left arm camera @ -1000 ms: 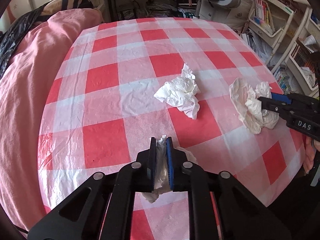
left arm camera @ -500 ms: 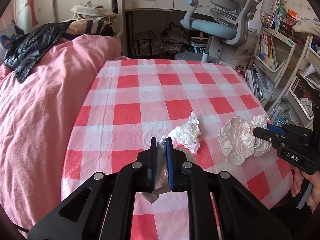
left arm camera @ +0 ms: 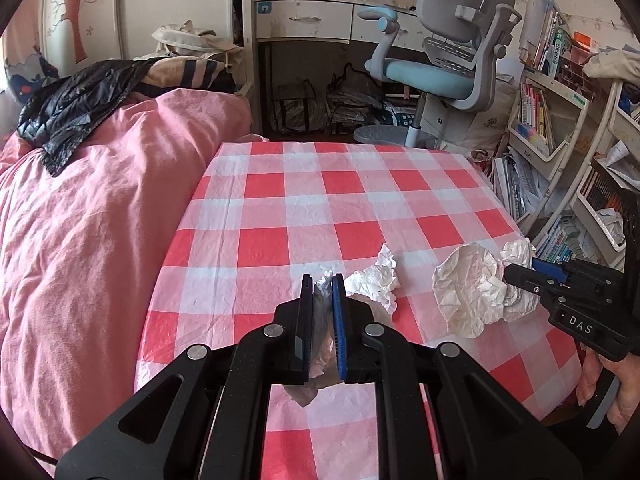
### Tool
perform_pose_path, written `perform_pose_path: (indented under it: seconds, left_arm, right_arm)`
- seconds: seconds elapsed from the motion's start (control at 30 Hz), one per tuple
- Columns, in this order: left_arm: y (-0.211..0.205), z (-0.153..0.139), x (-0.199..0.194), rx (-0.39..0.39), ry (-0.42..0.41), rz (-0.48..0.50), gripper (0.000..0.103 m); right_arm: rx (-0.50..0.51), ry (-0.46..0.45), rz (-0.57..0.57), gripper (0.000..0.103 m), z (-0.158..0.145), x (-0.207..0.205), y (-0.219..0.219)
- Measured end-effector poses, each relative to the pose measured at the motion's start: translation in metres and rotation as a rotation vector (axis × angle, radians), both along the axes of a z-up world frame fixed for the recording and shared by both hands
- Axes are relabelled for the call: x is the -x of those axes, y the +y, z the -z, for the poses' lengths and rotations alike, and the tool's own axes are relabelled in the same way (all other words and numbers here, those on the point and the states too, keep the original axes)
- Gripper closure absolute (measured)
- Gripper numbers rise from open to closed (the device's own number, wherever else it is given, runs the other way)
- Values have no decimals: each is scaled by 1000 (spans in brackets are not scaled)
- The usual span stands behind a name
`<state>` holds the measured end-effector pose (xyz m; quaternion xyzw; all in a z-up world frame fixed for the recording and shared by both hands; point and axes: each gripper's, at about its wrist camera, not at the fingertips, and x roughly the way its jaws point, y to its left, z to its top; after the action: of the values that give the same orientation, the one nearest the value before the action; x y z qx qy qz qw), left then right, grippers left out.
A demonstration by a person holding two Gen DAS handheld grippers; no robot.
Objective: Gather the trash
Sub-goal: 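Hold the tissues in both grippers above the table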
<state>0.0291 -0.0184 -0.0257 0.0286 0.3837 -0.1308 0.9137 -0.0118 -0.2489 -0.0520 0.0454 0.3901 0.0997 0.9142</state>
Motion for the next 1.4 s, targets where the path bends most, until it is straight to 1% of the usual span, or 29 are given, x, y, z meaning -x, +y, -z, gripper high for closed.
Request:
perform_pose_path:
  seconds: [0.17,0.37,0.57,0.77,1.1,1.4]
  left_arm:
    - [1,-3,1,17,-6,-2,94]
    - [8,-9,0,69,-1,-14,94]
    - [17,-14,-3,129,15,-36,94]
    - [25,-23,-2,159,14,-45,93]
    - [30,-31,3,171,-1,-45,93]
    - [30,-30,2,164,0,-45,93]
  right_arm:
    - [1,-24,-3,78,-3,2,3]
    - [3,-54,18,78,-6,2,-1]
    - [8,-43,46,76,-2,-3,-3]
    - [19,-46,50,76,-3,-4,5]
    - [26,-44,42,76,-2,-3,14]
    - [22,-43,36,76,-1,-4,18]
